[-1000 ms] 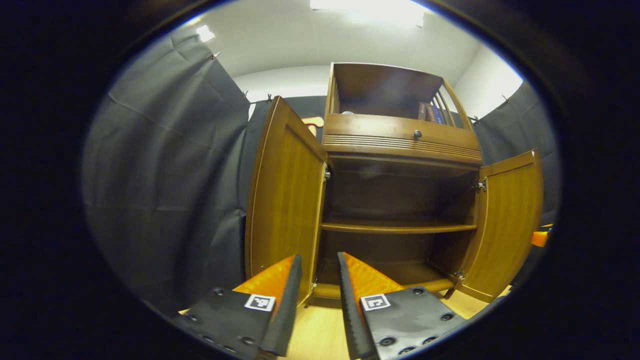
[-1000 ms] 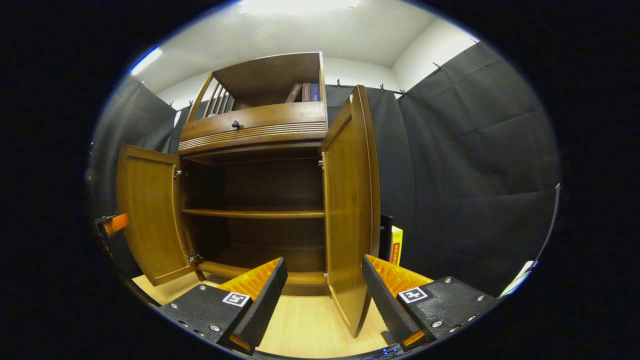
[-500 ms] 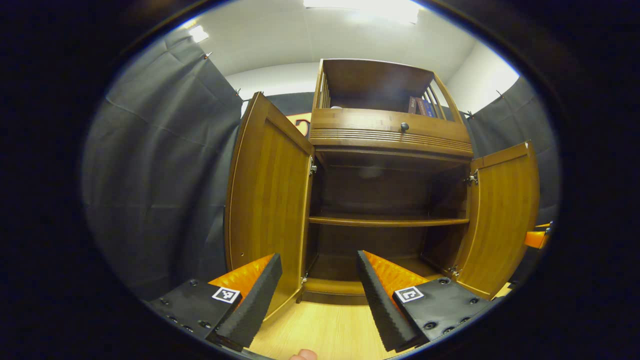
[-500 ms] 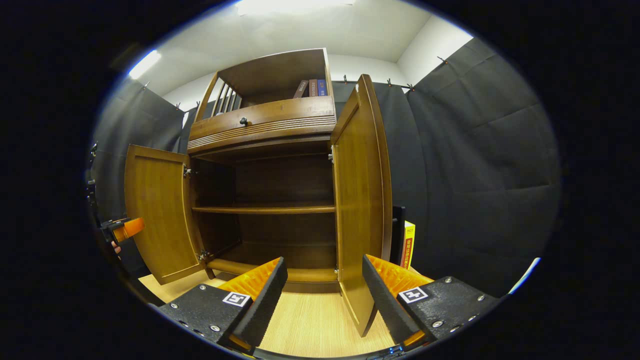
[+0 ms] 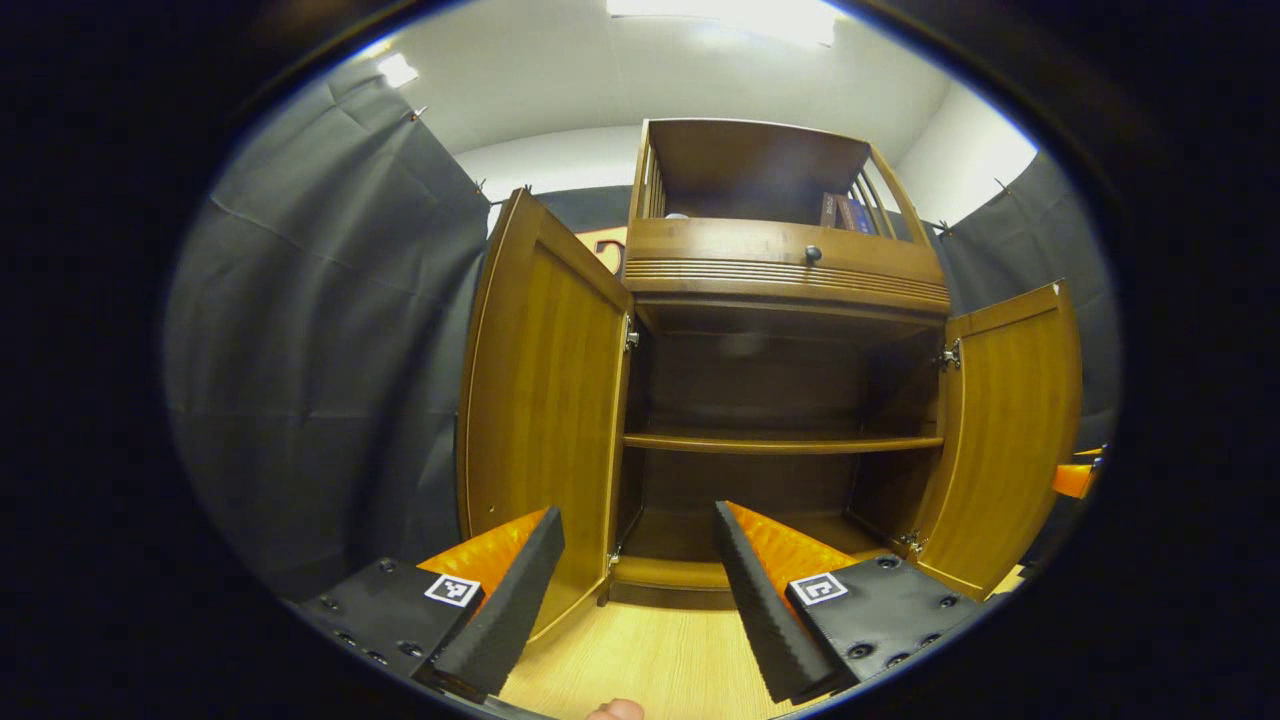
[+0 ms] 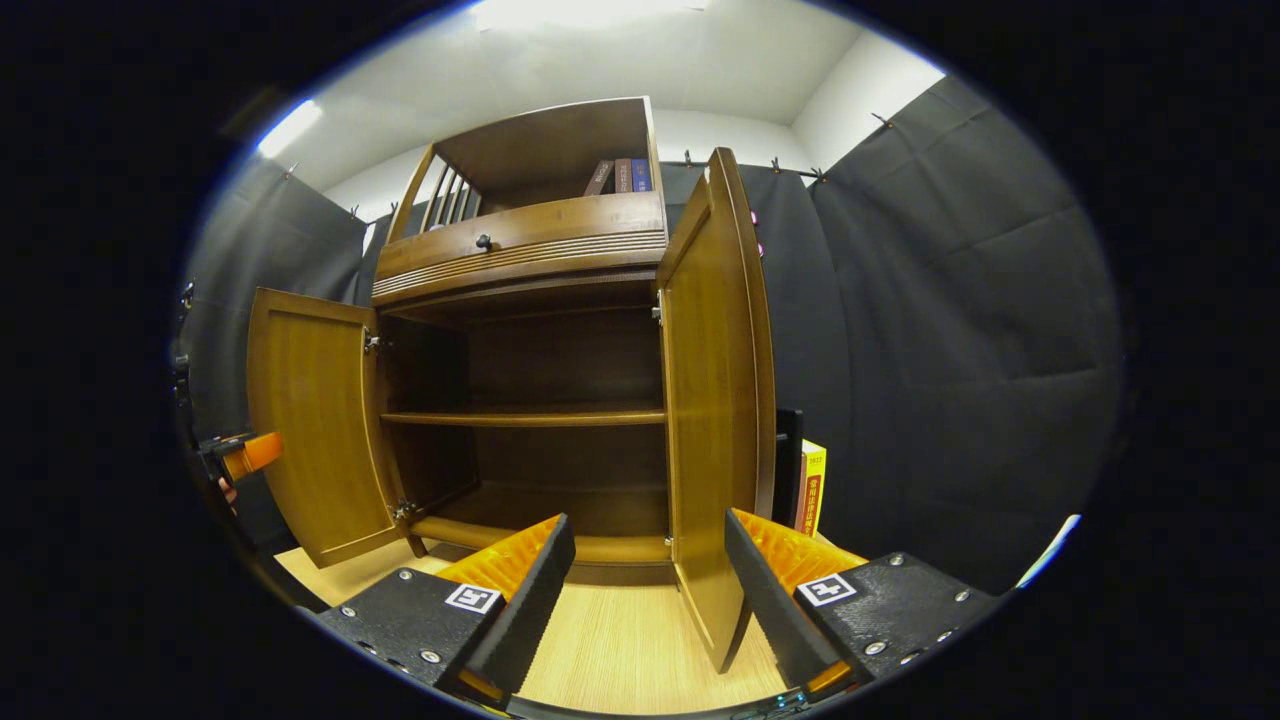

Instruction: Open the right door of the double-door shoe cabinet with the right hand, and open the left door with the left hand.

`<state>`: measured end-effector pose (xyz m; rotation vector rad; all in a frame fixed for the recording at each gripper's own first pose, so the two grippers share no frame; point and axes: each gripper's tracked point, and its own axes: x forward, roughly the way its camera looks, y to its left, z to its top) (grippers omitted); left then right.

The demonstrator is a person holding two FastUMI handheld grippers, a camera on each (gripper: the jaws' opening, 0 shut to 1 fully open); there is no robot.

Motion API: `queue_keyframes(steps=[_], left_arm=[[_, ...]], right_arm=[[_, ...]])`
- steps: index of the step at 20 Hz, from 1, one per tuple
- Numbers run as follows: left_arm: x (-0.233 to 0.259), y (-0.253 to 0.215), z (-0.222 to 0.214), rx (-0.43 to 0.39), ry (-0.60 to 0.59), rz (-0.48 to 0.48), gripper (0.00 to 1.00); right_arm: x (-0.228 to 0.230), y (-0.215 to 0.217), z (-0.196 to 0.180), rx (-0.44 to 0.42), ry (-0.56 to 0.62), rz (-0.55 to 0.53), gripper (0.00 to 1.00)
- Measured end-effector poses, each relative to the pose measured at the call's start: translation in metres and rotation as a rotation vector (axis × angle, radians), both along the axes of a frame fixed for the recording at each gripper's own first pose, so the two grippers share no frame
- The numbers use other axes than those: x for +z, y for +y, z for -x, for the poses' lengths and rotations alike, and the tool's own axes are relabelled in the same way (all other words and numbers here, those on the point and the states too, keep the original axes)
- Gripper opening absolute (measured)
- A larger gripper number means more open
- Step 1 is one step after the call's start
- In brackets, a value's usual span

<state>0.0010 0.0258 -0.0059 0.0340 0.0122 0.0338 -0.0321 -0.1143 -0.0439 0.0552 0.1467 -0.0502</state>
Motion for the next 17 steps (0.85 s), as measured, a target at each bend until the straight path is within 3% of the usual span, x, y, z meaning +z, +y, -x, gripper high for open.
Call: queue_keyframes(steps=[17], left_arm=[[0.006,-0.003,-0.001,-0.026,-0.015,-0.052,0.93]], right_arm=[[0.003,0.019,-0.005,0.021,-0.016,0.021,0.92]])
